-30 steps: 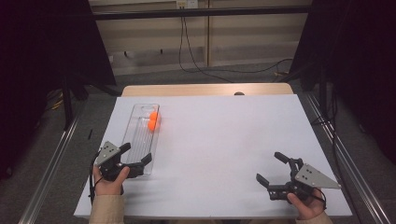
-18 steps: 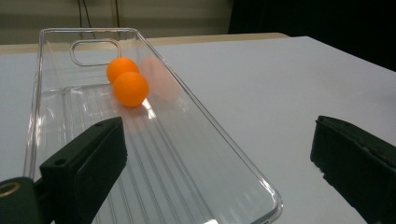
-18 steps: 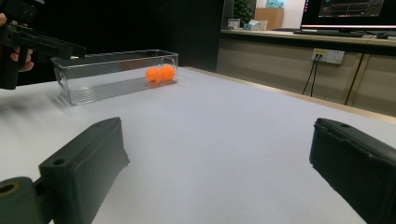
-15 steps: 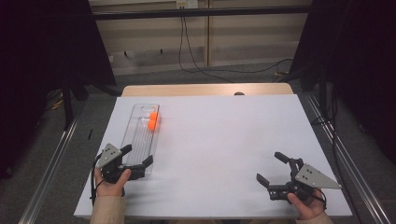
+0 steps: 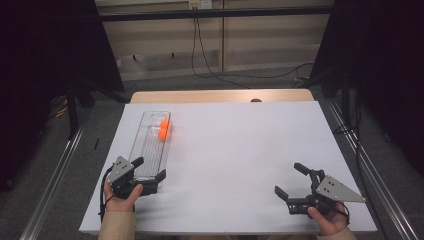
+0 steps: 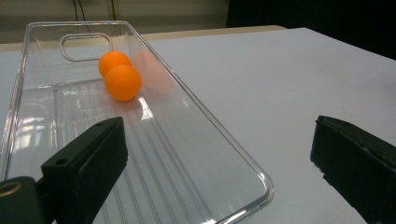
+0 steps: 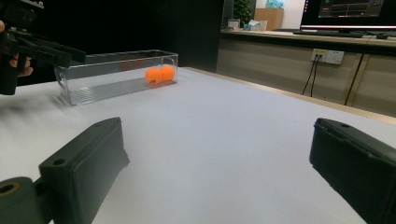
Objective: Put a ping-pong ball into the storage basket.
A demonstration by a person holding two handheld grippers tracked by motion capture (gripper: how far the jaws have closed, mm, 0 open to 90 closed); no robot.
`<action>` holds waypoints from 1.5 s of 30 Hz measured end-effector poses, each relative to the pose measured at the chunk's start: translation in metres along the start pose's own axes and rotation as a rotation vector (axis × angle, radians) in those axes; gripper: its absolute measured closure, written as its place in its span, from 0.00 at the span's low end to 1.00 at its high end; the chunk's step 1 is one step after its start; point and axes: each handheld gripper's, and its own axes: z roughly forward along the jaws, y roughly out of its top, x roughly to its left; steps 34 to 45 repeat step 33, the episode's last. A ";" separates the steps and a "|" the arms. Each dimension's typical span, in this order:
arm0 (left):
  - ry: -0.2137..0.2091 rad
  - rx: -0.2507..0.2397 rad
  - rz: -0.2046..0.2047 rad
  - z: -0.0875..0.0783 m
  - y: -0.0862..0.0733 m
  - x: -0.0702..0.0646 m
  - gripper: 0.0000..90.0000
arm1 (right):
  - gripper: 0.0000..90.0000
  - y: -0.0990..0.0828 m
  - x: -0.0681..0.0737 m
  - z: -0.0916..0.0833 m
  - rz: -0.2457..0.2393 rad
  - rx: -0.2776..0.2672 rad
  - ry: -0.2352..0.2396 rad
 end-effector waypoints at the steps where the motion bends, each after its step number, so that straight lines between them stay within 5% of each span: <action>1: 0.001 -0.002 0.000 0.000 0.000 0.000 0.04 | 0.03 0.000 0.000 0.000 0.000 -0.001 -0.002; 45: -0.007 -0.005 -0.017 0.000 -0.008 0.000 0.04 | 0.03 -0.001 0.000 0.000 -0.001 0.001 -0.002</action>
